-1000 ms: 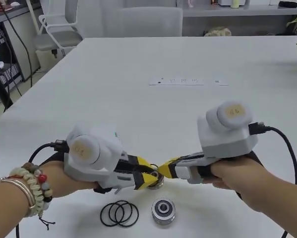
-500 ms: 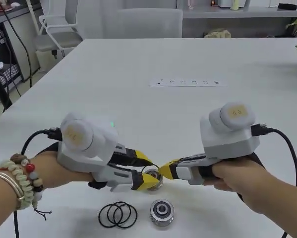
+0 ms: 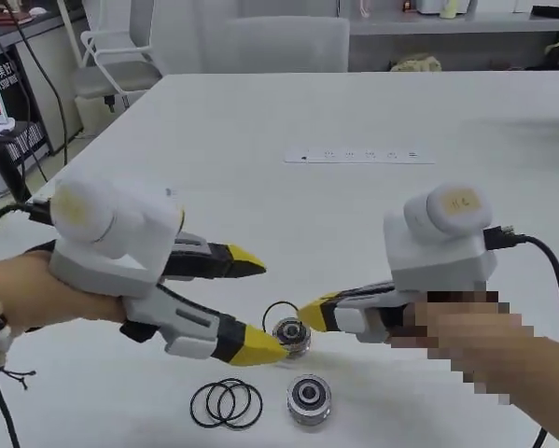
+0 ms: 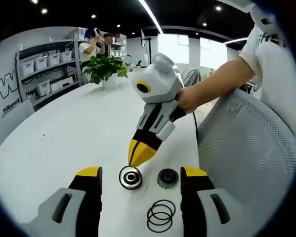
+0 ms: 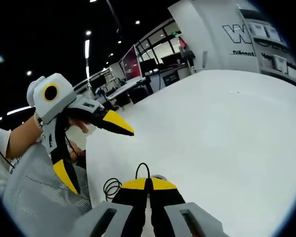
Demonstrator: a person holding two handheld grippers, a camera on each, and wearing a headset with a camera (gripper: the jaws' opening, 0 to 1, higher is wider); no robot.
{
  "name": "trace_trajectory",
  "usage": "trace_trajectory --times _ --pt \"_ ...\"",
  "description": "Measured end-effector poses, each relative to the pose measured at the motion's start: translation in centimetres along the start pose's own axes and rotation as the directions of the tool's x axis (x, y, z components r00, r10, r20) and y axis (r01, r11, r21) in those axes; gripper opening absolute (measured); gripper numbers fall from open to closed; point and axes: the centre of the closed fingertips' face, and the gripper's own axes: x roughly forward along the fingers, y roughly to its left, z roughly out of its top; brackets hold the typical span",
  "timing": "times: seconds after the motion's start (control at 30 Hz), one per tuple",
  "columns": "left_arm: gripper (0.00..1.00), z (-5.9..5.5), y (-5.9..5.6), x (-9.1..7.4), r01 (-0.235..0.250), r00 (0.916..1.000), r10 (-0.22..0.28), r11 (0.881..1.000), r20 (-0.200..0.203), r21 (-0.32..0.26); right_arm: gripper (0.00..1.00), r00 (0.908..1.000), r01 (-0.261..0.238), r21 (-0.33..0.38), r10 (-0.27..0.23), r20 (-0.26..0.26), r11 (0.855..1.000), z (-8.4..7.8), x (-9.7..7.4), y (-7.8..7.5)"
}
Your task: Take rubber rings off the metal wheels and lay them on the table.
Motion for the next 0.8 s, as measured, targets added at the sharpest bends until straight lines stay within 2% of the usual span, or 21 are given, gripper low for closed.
trace_trajectory --times 0.13,0.23,0.37,0.47,0.67,0.73,0.8 --pt "0.73 -0.3 -0.1 -2.1 -0.026 0.9996 0.026 1.000 0.006 -0.016 0.00 0.9998 -0.021 -0.007 0.021 0.001 1.000 0.2 0.1 0.8" --pt "0.74 -1.1 0.0 -3.9 -0.071 0.9975 0.071 0.997 -0.007 -0.002 0.00 0.9989 -0.045 -0.022 0.045 -0.012 0.999 0.0 0.4 1.6" --pt "0.78 -1.2 -0.4 -6.0 -0.112 0.9932 0.113 0.993 0.029 -0.023 0.00 0.9968 -0.075 -0.036 0.074 -0.032 0.997 -0.4 0.7 2.7" --pt "0.80 -1.7 -0.9 -7.1 -0.129 0.9905 0.131 0.991 0.043 -0.035 0.00 0.9948 -0.095 -0.047 0.093 -0.041 0.994 -0.5 1.0 3.4" --pt "0.83 -3.4 -1.7 -8.3 -0.168 0.9848 0.171 0.983 0.032 -0.078 0.00 0.9906 -0.127 -0.058 0.124 -0.057 0.990 -0.7 1.5 4.6" --pt "0.85 -3.8 -2.0 -8.3 -0.183 0.9808 0.189 0.977 0.047 -0.110 0.00 0.9888 -0.138 -0.059 0.134 -0.065 0.989 -0.8 1.7 5.0" --pt "0.87 -4.3 -2.6 -8.0 -0.173 0.9808 0.184 0.973 0.064 -0.154 0.00 0.9873 -0.147 -0.064 0.143 -0.070 0.987 -0.9 1.9 5.4"
